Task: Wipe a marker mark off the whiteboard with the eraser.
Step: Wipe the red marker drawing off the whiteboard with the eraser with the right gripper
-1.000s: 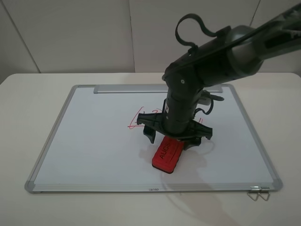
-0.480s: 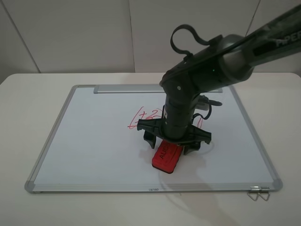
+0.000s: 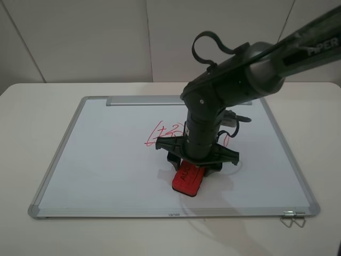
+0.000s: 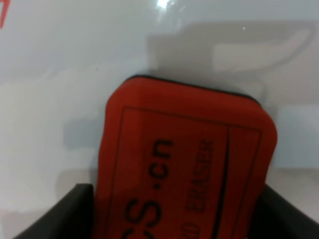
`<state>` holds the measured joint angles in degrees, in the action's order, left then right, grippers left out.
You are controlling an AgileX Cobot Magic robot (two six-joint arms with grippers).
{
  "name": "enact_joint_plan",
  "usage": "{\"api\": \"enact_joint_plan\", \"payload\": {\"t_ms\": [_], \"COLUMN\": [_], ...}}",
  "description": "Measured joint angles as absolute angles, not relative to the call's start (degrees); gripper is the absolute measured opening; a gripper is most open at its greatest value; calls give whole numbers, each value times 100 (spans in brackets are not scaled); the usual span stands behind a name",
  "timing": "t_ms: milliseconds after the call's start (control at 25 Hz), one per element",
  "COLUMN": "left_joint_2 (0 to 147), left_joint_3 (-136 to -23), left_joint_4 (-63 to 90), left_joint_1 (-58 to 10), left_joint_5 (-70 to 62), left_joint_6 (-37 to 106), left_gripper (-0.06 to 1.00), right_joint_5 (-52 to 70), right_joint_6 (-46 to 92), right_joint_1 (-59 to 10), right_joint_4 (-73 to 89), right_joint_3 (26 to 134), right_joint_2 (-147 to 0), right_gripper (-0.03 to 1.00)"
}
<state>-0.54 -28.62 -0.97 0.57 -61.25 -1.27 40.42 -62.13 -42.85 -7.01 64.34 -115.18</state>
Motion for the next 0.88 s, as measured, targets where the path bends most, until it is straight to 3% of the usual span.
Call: {"api": "enact_joint_plan", "payload": {"t_ms": [360, 880], "left_joint_2": [-54, -54], "left_joint_3": [-2862, -2862], "left_joint_4": [-97, -97], "left_joint_1": [57, 57], "left_joint_5": [-6125, -6125], "left_joint_6": [-127, -127], "left_gripper": [78, 78], "right_joint_5": [4076, 5633], "right_joint_6": [-5572, -710], "right_joint_1": [-4280, -4355], "right_joint_4": [-699, -540], "right_joint_3": [6434, 8472], "right_joint_2": [-11496, -11823], "right_gripper": [53, 53]}}
